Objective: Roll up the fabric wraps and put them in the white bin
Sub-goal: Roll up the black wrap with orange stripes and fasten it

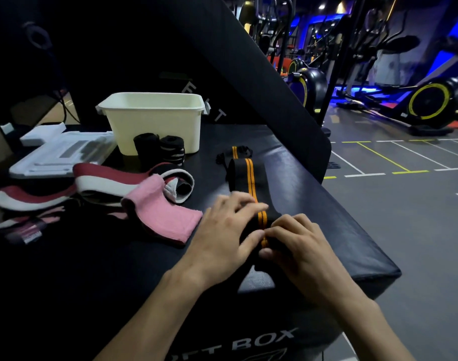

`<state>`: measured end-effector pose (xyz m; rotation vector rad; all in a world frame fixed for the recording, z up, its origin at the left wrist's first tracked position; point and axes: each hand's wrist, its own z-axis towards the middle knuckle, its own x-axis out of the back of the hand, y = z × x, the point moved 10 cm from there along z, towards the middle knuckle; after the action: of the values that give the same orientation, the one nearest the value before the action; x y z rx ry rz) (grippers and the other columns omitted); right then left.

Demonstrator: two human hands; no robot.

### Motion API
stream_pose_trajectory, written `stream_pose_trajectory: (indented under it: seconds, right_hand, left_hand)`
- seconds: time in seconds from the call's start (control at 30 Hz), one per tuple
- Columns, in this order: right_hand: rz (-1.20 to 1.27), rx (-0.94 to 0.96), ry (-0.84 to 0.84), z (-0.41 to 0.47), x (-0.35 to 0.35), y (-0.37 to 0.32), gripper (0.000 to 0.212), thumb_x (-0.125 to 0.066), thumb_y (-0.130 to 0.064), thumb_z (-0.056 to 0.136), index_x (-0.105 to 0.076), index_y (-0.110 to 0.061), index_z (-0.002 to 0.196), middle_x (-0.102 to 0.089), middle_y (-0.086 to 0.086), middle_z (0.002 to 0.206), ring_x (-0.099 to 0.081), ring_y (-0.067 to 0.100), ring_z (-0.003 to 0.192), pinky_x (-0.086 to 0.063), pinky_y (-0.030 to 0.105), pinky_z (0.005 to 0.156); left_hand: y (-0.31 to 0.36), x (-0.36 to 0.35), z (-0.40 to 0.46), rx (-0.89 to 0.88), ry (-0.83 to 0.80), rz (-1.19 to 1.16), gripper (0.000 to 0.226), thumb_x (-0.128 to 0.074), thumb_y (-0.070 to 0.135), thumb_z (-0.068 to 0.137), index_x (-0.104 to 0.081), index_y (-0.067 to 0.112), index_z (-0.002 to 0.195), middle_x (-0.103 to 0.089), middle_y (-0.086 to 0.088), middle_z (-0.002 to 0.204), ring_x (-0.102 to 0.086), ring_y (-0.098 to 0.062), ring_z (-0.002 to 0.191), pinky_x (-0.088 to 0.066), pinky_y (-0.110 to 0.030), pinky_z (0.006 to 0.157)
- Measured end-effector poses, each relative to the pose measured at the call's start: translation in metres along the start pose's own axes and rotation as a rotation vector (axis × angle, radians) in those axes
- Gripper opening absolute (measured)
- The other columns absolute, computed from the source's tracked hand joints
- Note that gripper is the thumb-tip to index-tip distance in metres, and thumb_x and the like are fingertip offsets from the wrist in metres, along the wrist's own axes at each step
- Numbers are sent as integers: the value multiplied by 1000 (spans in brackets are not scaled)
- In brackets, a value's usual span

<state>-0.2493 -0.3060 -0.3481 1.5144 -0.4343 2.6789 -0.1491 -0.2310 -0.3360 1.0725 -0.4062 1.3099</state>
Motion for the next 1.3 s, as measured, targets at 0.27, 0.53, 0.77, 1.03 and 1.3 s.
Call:
stream_pose_trajectory:
  seconds: [0.27,0.53,0.77,1.03,1.3]
  right_hand:
    - [126,69,-149,-18,8,-14,30,-50,-60,94,-66,-35,99,-58,-21,92,-48,-2,87,-47,28,73]
    - [256,93,-258,-21,8,-21,28,-51,-58,99,-66,-34,103,-58,-21,90,-52,1,87,-42,21,73]
    - [360,-15,-235,-22,12,-12,38,-61,-63,85,-57,-39,115,-64,-19,90,-60,7,83,-51,32,77]
    - [385,-74,-302,-12,4,-9,19,-61,-47,96,-65,-29,94,-68,-12,80,-62,9,79,-49,29,71]
    - [151,-148,-211,0,-1,-2,27,-50,-55,95,-67,-34,91,-40,-19,101,-41,8,101,-46,40,87]
  left_hand:
    - [-3,-44,-8,95,-420,-18,46,-31,47,109,-45,40,152,-27,20,165,-12,-1,155,-11,-37,128]
    - [-23,-63,31,105,-528,289,52,-24,48,110,-23,38,161,-10,6,172,-7,-21,159,-10,-46,127]
    - [-70,-84,84,200,-594,269,55,-16,47,111,-12,34,164,-3,10,172,2,-26,159,-4,-50,128]
    - [-98,-93,118,208,-523,207,55,-31,54,107,-24,41,159,-14,10,171,-1,-31,159,-2,-52,127]
    - [-103,-84,132,165,-365,115,50,-51,56,99,-48,39,146,-39,8,161,-23,-30,154,-19,-48,125]
